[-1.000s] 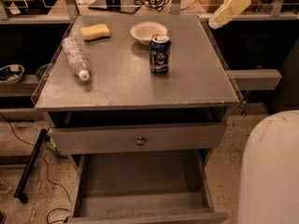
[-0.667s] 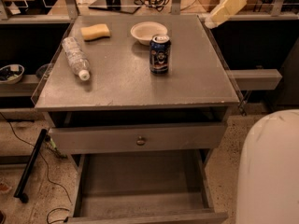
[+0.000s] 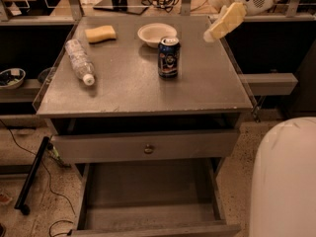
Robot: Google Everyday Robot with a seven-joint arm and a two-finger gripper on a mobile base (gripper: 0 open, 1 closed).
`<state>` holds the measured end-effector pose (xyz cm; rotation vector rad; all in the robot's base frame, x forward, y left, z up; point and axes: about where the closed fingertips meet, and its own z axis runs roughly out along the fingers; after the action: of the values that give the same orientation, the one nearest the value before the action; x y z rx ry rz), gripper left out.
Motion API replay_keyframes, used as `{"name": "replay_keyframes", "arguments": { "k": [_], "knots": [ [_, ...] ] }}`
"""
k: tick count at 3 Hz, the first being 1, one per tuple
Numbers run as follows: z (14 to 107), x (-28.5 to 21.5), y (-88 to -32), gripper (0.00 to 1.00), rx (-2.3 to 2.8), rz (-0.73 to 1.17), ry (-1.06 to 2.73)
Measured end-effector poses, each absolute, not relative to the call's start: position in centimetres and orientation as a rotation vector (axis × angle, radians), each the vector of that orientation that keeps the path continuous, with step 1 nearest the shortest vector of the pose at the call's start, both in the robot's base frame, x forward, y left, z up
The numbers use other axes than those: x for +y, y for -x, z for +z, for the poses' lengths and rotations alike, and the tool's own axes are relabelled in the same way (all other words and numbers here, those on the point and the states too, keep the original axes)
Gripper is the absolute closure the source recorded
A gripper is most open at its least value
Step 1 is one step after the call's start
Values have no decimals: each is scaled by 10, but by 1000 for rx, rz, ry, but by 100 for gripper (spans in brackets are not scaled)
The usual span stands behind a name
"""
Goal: Place pepsi can into middle drawer
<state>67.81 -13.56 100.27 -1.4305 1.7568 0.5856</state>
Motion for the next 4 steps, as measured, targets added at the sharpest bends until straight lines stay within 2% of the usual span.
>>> {"name": "replay_keyframes", "arguments": {
  "k": [2, 4],
  "knots": [
    [964, -118, -681, 0, 1770, 717, 1420],
    [948, -110, -691, 0, 1767, 749, 1399]
  ]
}}
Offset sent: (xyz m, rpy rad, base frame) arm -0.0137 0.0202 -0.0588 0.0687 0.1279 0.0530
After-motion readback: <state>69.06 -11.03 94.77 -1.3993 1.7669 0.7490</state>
